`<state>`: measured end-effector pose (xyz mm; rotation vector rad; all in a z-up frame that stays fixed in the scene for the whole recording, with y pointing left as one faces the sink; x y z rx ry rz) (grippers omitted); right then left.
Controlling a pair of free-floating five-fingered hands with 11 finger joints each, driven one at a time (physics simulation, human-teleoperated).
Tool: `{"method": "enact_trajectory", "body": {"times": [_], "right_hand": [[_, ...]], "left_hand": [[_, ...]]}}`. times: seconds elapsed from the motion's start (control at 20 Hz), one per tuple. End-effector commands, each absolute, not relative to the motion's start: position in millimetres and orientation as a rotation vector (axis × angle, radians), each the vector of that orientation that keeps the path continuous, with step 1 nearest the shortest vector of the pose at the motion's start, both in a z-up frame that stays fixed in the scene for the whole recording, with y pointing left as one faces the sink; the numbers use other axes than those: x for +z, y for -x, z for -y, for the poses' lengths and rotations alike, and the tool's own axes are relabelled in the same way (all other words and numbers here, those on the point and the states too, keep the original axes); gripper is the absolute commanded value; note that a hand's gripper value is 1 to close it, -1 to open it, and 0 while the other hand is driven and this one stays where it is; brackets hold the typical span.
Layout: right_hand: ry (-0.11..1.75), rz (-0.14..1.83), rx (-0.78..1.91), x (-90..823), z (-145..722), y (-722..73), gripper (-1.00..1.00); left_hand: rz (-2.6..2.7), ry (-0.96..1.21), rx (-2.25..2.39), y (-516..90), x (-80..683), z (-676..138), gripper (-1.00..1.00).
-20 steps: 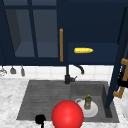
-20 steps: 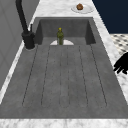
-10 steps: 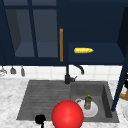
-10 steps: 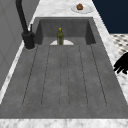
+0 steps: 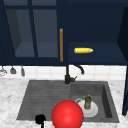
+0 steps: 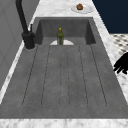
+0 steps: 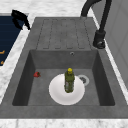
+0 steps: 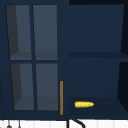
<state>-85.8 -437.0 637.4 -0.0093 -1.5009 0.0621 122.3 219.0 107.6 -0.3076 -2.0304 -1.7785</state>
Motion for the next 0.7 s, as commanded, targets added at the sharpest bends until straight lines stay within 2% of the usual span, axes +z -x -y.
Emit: {"method": "enact_trajectory", "body": {"times": [0.0, 0.65], "right_hand": [[0.005, 1.510, 0.067, 637.4, 468.0, 84.1, 1.00], [-0.082, 1.511, 0.184, 636.7, 553.3, 86.3, 1.00]], "left_hand": [[2.030, 0.308, -1.778, -122.3, 107.6, -219.0, 0.00], [2.030, 0.308, -1.778, -122.3, 107.6, -219.0, 0.00]]}}
